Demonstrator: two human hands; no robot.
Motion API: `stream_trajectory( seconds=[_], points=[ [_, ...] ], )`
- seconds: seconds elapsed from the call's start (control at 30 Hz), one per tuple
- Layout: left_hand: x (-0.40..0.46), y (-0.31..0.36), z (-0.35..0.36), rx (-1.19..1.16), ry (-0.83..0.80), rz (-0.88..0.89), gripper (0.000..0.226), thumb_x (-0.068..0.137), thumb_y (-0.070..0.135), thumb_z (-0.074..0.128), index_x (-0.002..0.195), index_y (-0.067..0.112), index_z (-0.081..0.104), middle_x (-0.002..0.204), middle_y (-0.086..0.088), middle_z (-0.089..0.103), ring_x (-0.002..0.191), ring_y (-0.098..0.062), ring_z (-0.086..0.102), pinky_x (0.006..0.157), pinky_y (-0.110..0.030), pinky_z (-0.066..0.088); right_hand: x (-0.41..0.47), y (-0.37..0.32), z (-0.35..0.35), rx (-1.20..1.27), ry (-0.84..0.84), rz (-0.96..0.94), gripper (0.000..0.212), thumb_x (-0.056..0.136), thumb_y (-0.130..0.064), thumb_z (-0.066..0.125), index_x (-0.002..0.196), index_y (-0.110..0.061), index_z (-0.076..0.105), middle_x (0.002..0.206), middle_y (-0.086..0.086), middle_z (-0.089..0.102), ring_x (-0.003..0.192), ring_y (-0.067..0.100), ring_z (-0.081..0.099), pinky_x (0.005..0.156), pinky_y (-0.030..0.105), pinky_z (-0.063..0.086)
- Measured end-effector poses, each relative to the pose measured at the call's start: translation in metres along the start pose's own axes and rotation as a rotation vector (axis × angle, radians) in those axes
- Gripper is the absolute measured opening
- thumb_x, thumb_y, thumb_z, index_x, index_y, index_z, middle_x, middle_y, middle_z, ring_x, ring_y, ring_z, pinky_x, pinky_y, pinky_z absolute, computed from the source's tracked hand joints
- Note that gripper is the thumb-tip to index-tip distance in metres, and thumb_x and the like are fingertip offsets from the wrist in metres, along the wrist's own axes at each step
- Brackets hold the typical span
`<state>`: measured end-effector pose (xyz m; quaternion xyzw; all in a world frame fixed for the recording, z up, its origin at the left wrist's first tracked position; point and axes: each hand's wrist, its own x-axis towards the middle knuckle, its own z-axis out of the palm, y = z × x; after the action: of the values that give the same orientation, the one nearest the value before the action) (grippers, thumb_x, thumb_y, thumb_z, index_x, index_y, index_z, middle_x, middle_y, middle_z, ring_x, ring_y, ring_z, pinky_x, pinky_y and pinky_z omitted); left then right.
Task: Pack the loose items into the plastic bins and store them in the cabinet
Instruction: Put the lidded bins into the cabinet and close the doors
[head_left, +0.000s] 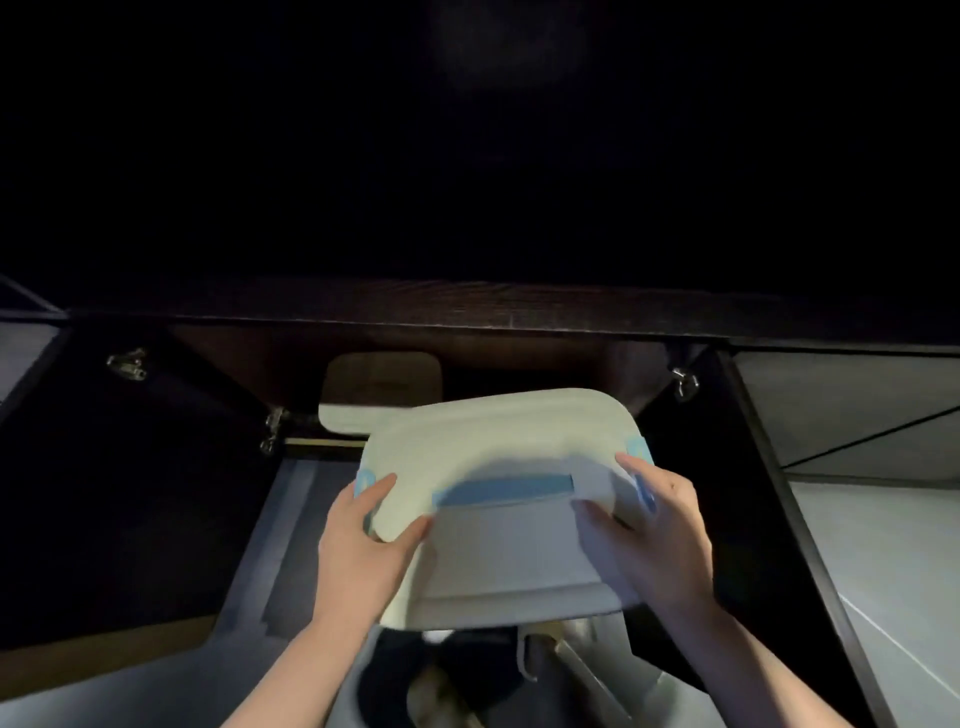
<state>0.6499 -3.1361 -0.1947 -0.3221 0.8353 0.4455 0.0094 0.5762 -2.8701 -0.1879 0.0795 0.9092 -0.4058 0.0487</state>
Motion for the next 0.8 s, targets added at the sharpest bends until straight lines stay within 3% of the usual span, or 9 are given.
stream_trajectory(
  seconds=[0.1, 0.23, 0.33, 0.4, 0.57, 0.67, 0.8],
  points=[
    [0.013, -0.029, 0.026, -0.028, -0.047, -0.036, 0.059, 0.067, 0.042, 0.081, 0.121, 0.040, 0.056, 0.125, 0.021, 0.042, 0.108, -0.001, 0.043, 0.094, -0.023, 0.034, 0.004, 0.030, 0.026, -0.043, -0.084, 0.094, 0.066, 0.059, -0.059, 0.075, 0.120, -0.045, 0.053, 0.118, -0.013, 0.050, 0.091, 0.001, 0.055, 0.068, 0.013, 0.045],
    [0.056, -0.068, 0.074, 0.001, -0.097, -0.027, 0.062, 0.065, 0.023, 0.085, 0.121, 0.031, 0.059, 0.123, 0.014, 0.044, 0.108, -0.003, 0.043, 0.092, -0.017, 0.034, 0.031, 0.078, 0.073, -0.092, -0.148, 0.090, 0.060, 0.058, -0.060, 0.071, 0.111, -0.040, 0.054, 0.113, -0.005, 0.054, 0.095, 0.011, 0.058, 0.076, 0.035, 0.054],
    [0.099, -0.101, 0.117, -0.003, -0.145, 0.004, 0.068, 0.063, 0.023, 0.085, 0.125, 0.029, 0.056, 0.125, 0.012, 0.041, 0.110, -0.002, 0.040, 0.090, -0.015, 0.032, 0.064, 0.121, 0.120, -0.035, -0.172, 0.141, 0.056, 0.064, -0.053, 0.075, 0.113, -0.043, 0.050, 0.118, -0.009, 0.051, 0.108, 0.011, 0.053, 0.085, 0.032, 0.047],
    [0.134, -0.121, 0.150, -0.003, -0.160, 0.003, 0.070, 0.062, 0.025, 0.085, 0.125, 0.029, 0.056, 0.125, 0.010, 0.042, 0.108, -0.002, 0.039, 0.089, -0.016, 0.032, 0.089, 0.150, 0.149, -0.038, -0.185, 0.189, 0.069, 0.065, -0.052, 0.079, 0.125, -0.045, 0.045, 0.122, -0.014, 0.045, 0.117, 0.012, 0.046, 0.090, 0.031, 0.040],
    [0.240, -0.163, 0.232, -0.057, -0.153, -0.011, 0.070, 0.058, 0.017, 0.087, 0.122, 0.022, 0.059, 0.126, -0.002, 0.048, 0.102, -0.006, 0.042, 0.072, -0.002, 0.026, 0.175, 0.210, 0.225, -0.182, -0.202, 0.132, 0.095, 0.059, -0.067, 0.075, 0.140, -0.032, 0.040, 0.137, 0.004, 0.047, 0.127, 0.026, 0.043, 0.101, 0.040, 0.039],
    [0.295, -0.185, 0.278, -0.049, -0.139, -0.008, 0.071, 0.061, 0.023, 0.085, 0.125, 0.030, 0.055, 0.135, 0.002, 0.043, 0.114, -0.010, 0.044, 0.085, -0.007, 0.027, 0.229, 0.243, 0.268, -0.229, -0.163, 0.123, 0.097, 0.059, -0.067, 0.074, 0.142, -0.032, 0.037, 0.146, 0.007, 0.041, 0.134, 0.028, 0.038, 0.108, 0.042, 0.035],
    [0.345, -0.214, 0.328, -0.043, -0.160, 0.021, 0.075, 0.064, 0.019, 0.085, 0.130, 0.029, 0.051, 0.146, 0.000, 0.036, 0.131, -0.018, 0.039, 0.110, -0.030, 0.033, 0.274, 0.287, 0.314, -0.229, -0.157, 0.101, 0.102, 0.059, -0.059, 0.079, 0.145, -0.035, 0.030, 0.149, 0.009, 0.034, 0.136, 0.030, 0.034, 0.109, 0.043, 0.034]
  ],
)
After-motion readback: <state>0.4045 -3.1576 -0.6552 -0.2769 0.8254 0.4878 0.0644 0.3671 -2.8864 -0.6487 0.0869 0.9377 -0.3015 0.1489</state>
